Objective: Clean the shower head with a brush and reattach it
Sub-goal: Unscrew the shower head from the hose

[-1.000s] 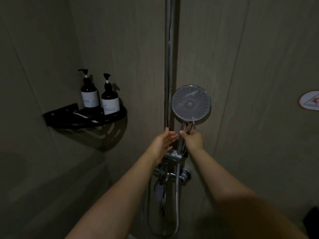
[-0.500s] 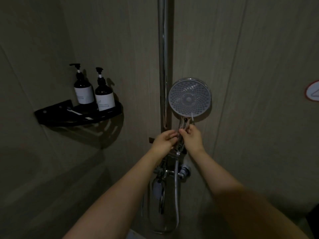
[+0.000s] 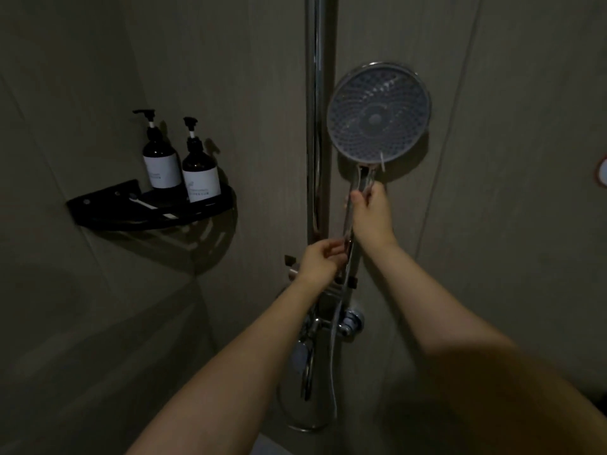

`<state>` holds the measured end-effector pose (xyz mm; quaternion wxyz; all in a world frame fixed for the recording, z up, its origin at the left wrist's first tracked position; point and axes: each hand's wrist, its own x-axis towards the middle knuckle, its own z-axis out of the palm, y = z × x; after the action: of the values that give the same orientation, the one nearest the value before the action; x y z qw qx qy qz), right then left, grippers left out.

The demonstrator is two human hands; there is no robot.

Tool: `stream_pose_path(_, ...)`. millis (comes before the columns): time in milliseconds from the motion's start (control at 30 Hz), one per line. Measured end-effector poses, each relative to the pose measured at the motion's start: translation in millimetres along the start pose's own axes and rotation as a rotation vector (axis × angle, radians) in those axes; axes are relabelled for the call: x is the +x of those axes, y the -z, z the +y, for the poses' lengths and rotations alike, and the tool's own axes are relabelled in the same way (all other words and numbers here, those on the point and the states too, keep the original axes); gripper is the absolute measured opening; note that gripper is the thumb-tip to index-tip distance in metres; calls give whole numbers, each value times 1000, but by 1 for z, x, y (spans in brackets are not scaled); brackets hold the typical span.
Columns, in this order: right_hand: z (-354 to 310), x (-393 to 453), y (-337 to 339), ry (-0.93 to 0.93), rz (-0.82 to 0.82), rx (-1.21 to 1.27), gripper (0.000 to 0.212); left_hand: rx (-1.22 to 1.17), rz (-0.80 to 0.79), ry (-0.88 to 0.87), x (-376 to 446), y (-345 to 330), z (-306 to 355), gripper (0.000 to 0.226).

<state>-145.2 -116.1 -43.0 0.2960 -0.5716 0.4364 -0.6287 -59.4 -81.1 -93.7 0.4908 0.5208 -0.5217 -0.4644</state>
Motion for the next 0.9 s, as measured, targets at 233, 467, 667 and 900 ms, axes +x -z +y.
stream_pose_path(233, 4, -6, 22, -59, -20, -44, 25, 119, -146, -23, -8, -16, 15, 36)
stream_pose_path(467, -15, -14, 52, -166, -139, 132, 22, 58, -147, -53, -24, -30, 33, 17)
stream_pose_path(667, -47, -30, 36, -150, -218, 210, 21, 23, -31, -131, -45, -9, 61, 21)
stream_pose_path(900, -90, -55, -28, -119, -399, 283, 23, -32, 116, -223, -81, 62, 91, 24)
